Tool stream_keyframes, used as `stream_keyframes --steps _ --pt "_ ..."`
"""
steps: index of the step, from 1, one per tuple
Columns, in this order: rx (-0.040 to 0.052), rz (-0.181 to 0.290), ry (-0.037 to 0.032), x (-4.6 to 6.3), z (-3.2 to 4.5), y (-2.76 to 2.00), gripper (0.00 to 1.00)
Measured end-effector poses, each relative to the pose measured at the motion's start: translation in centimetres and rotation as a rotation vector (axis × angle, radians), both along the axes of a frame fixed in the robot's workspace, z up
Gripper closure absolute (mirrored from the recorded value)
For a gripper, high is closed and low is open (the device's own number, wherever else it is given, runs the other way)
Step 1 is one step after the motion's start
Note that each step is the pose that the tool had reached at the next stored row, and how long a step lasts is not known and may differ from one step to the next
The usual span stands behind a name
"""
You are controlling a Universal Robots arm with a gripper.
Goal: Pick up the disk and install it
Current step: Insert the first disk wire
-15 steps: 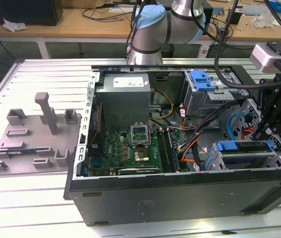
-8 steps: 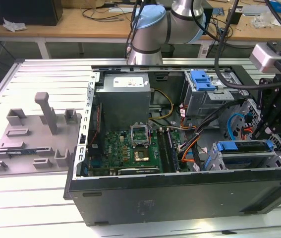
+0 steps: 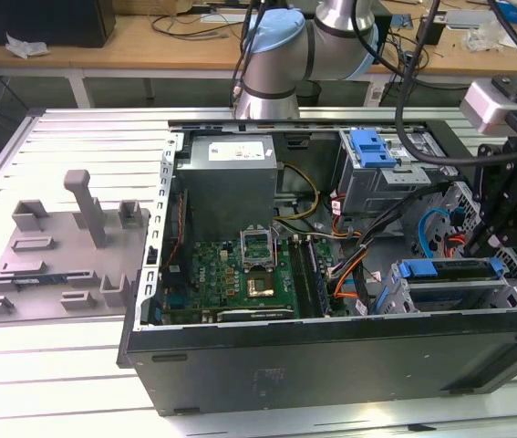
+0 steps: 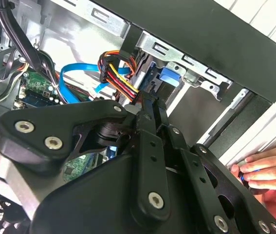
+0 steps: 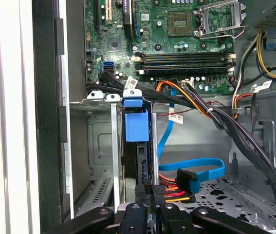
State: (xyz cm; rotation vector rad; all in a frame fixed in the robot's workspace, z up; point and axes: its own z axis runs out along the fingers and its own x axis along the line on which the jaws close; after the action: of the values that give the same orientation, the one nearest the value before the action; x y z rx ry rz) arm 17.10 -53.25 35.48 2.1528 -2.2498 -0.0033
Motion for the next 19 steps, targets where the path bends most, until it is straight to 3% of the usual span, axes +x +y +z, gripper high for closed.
stream_keyframes --steps 11,19 --pt "0.0001 0.006 -0.0005 0.00 -0.06 -0.20 0.83" --pt "0.0001 0.015 -0.0051 0.00 -0.11 -0.20 0.83"
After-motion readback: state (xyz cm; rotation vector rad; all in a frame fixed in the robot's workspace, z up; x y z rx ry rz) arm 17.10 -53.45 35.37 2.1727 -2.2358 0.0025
